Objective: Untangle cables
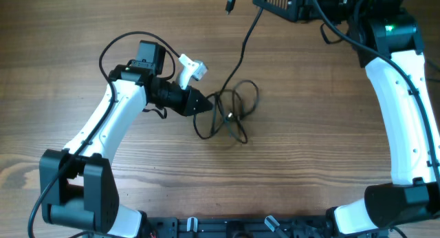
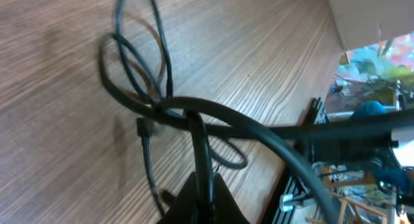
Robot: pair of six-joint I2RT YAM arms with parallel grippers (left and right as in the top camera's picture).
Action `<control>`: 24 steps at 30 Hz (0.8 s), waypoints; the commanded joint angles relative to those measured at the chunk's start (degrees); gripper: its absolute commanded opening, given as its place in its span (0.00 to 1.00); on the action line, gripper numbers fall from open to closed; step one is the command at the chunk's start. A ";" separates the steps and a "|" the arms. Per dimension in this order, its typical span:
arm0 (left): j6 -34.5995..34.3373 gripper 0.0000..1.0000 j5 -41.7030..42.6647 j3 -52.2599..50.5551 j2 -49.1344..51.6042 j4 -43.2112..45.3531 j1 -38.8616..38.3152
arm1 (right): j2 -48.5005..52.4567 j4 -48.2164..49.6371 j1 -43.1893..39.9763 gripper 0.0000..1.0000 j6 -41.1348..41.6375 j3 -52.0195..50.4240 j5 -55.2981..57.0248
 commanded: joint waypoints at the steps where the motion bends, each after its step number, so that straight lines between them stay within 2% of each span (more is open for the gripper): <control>1: -7.93 0.04 -0.13 2.78 -0.13 0.17 3.06 | 0.37 -9.94 -0.31 0.04 -11.23 -0.11 11.89; 3: -12.74 0.04 -0.13 8.11 -1.38 -1.97 7.52 | 0.37 -19.85 -0.31 0.04 -15.91 -0.11 26.18; 4: -15.30 0.04 -0.13 10.47 -2.14 -2.60 9.53 | 0.37 -25.11 -0.31 0.04 -17.11 -0.11 36.74; 6: -19.34 0.04 -0.13 14.53 -4.07 -2.99 13.25 | 0.44 -31.28 -0.31 0.04 -17.05 -0.22 52.06; 9: -22.43 0.04 -0.15 18.49 -6.38 -3.21 15.93 | 0.85 -34.84 -0.31 0.04 -17.11 -2.43 64.24; 13: -32.09 0.04 -0.85 23.37 -8.98 -0.07 17.33 | 3.54 -34.88 -0.35 0.04 -18.47 -6.82 66.51; 15: -39.87 0.04 -10.58 25.03 -10.08 1.01 17.81 | 6.40 -34.97 -1.16 0.04 -18.51 -7.54 67.60; 18: -42.53 0.04 -17.79 25.57 -10.67 1.05 17.81 | 9.86 -34.58 -4.00 0.04 -19.30 -7.54 67.06; 22: -49.75 0.04 -42.38 25.55 -10.45 -2.34 20.44 | 11.26 -34.56 -11.02 0.04 -20.61 -7.54 61.02; 24: -50.27 0.04 -49.90 25.55 -9.66 -5.66 21.75 | 11.26 -34.60 -13.97 0.04 -21.55 -7.54 57.68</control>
